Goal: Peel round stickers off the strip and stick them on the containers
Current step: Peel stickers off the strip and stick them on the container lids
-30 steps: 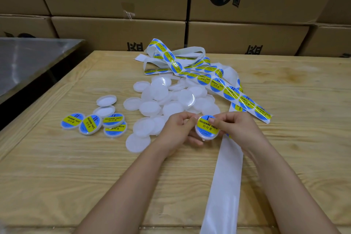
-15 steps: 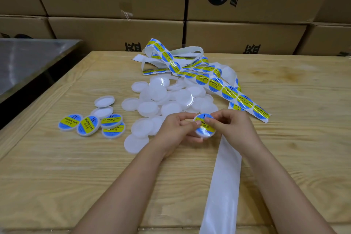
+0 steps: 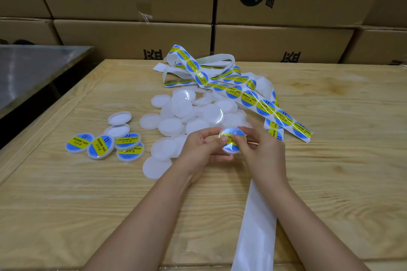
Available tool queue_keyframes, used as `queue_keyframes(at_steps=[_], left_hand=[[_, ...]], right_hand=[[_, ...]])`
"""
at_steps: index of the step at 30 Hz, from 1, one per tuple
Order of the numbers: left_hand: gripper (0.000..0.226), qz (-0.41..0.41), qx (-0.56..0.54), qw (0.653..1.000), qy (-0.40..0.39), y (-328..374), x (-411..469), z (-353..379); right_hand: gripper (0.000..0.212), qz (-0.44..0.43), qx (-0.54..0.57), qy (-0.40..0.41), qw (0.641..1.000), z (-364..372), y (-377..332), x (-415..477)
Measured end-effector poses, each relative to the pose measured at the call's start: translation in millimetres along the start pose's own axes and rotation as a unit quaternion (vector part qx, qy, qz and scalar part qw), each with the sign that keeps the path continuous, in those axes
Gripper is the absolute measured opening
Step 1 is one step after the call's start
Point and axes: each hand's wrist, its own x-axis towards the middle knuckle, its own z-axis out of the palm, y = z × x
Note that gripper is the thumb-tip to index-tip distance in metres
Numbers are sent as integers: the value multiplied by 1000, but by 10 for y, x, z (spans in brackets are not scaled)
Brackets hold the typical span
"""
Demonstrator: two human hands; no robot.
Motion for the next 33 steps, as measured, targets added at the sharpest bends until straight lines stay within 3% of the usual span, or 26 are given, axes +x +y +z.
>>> queue_keyframes(at_steps=[2, 3, 7, 12, 19, 25, 33], left_hand=[[30, 2, -1, 1000, -2, -6, -1, 9], [29, 4, -1, 1000, -2, -9, -3, 15], [22, 15, 7, 1000, -20, -22, -17, 27], [24, 26, 4, 998, -53, -34, -39, 45], [23, 55, -5, 998, -28, -32, -31, 58], [37, 54, -48, 997, 7, 12, -21, 21], [15, 32, -45, 998, 30, 27, -7, -6]], right_hand=[[66, 14, 61, 1, 998, 10, 19, 15], [65, 18, 78, 6, 997, 25, 29, 21], [24, 32, 104, 57, 992, 116, 36, 26], [15, 24, 123, 92, 988, 167, 62, 37], [25, 38, 156, -10, 987, 174, 68, 53], [38, 20, 224, -127, 966, 89, 91, 76], [30, -25, 219, -92, 971, 2, 117, 101]])
